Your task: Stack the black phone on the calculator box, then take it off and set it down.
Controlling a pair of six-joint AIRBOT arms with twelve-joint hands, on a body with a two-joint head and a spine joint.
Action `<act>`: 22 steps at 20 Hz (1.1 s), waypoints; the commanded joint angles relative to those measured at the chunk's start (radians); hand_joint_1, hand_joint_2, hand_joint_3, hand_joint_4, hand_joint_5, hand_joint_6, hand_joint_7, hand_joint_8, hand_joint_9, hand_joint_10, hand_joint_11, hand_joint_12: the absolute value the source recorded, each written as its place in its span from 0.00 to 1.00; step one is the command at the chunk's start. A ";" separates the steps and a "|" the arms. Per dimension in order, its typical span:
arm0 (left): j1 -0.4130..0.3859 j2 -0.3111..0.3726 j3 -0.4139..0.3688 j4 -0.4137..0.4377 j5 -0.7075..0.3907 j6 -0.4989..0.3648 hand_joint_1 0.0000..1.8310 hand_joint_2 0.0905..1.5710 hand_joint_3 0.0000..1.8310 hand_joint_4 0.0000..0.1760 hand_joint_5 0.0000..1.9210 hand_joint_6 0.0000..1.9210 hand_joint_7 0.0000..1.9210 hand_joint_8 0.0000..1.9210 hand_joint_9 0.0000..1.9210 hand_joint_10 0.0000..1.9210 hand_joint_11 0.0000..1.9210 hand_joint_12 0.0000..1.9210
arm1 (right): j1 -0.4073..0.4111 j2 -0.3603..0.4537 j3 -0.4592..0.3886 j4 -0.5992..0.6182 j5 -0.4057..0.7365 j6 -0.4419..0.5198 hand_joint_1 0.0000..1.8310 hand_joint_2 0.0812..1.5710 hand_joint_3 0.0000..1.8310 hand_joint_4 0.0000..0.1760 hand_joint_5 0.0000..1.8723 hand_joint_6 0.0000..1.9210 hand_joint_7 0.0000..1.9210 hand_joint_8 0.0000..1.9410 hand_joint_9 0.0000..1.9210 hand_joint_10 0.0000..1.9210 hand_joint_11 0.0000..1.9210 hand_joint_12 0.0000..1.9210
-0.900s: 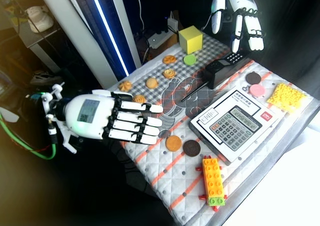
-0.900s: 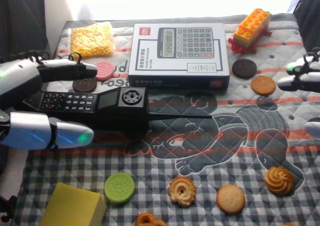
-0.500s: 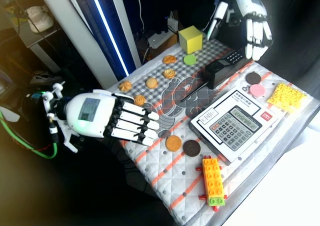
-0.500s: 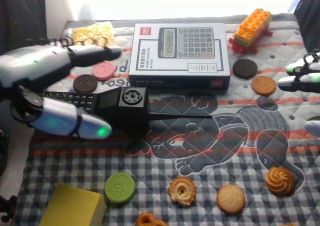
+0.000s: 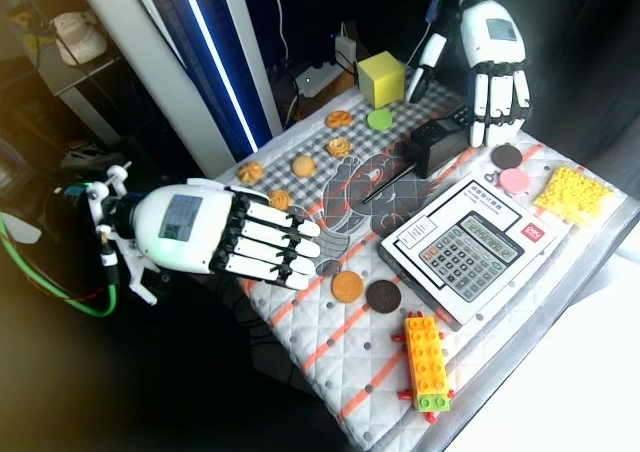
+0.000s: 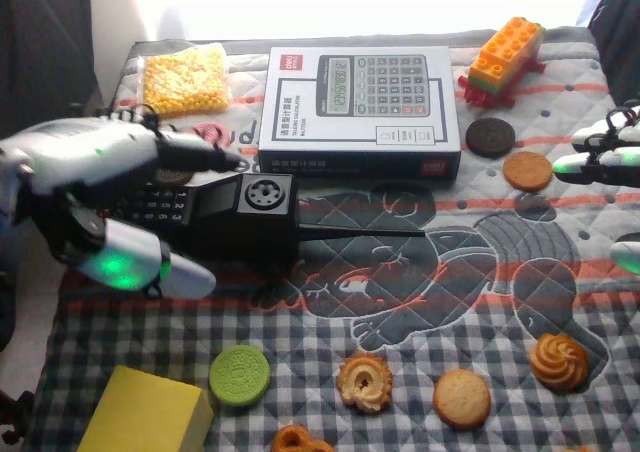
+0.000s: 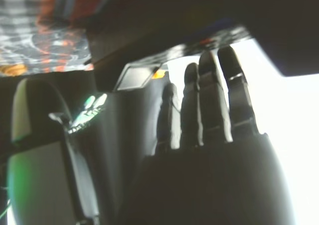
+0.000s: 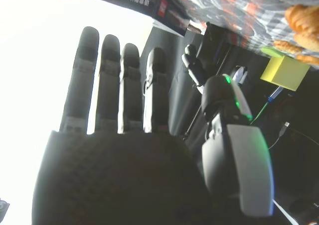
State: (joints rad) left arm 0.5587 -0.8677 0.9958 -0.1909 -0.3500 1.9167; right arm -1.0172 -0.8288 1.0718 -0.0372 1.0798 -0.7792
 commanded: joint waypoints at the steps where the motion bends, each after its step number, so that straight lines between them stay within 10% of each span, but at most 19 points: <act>1: -0.012 -0.002 -0.004 -0.014 -0.093 0.027 0.44 0.53 0.00 0.44 0.18 0.00 0.22 0.00 0.22 0.01 0.00 0.47 | 0.008 0.005 -0.001 0.026 0.119 0.003 0.19 0.82 0.00 0.21 0.25 0.00 0.22 0.00 0.23 0.00 0.19 0.14; 2: -0.012 -0.012 -0.003 -0.024 -0.090 0.062 0.45 0.54 0.00 0.47 0.20 0.01 0.24 0.01 0.24 0.02 0.00 0.47 | 0.008 0.005 -0.001 0.026 0.119 0.003 0.18 0.82 0.00 0.23 0.25 0.00 0.22 0.00 0.25 0.01 0.20 0.15; 7: -0.011 -0.039 0.019 -0.051 -0.088 0.066 0.56 0.60 0.00 0.00 0.38 0.02 0.39 0.04 0.34 0.06 0.01 0.60 | 0.007 0.002 -0.002 0.026 0.119 0.003 0.18 0.81 0.00 0.19 0.25 0.00 0.22 0.00 0.25 0.00 0.22 0.16; 8: -0.011 -0.043 0.025 -0.067 -0.094 0.066 0.58 0.69 0.00 0.00 0.45 0.46 0.41 0.22 0.31 0.35 0.08 0.70 | 0.007 0.001 -0.002 0.026 0.119 0.003 0.18 0.82 0.00 0.19 0.26 0.00 0.22 0.00 0.25 0.00 0.21 0.15; 9: -0.011 -0.045 0.028 -0.081 -0.101 0.066 0.65 0.74 0.00 0.00 0.48 0.43 0.39 0.71 0.30 0.68 0.20 0.87 | 0.007 0.000 -0.002 0.026 0.119 0.003 0.20 0.81 0.00 0.20 0.26 0.00 0.22 0.00 0.25 0.00 0.21 0.16; 10: -0.008 -0.044 0.028 -0.098 -0.123 0.066 0.66 0.76 0.00 0.00 0.47 0.44 0.38 0.82 0.32 0.82 0.27 0.94 | 0.006 0.000 -0.002 0.026 0.119 0.003 0.20 0.81 0.00 0.20 0.26 0.00 0.23 0.00 0.26 0.00 0.21 0.16; 14: -0.003 0.014 -0.017 -0.042 -0.189 -0.027 0.69 0.70 0.00 0.00 0.49 0.44 0.51 0.64 0.41 0.71 0.32 0.92 | 0.003 0.000 -0.002 0.026 0.119 0.003 0.17 0.82 0.00 0.21 0.25 0.00 0.22 0.00 0.25 0.00 0.20 0.16; 18: -0.040 0.086 -0.085 0.067 -0.283 -0.076 0.69 0.66 0.00 0.00 0.59 0.31 0.54 0.56 0.51 0.50 0.43 0.65 | 0.002 -0.002 -0.001 0.026 0.119 0.003 0.19 0.82 0.00 0.19 0.25 0.00 0.22 0.00 0.23 0.00 0.19 0.16; 22: -0.160 0.036 -0.025 0.093 -0.242 -0.075 0.69 0.67 0.00 0.00 0.55 0.37 0.54 0.55 0.52 0.53 0.43 0.75 | 0.002 -0.007 0.002 0.026 0.119 0.003 0.16 0.82 0.00 0.19 0.26 0.00 0.22 0.00 0.23 0.00 0.20 0.15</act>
State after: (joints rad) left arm 0.3977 -0.8478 0.9794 -0.0906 -0.4679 1.8496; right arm -1.0210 -0.8406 1.0710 -0.0372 1.0786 -0.7792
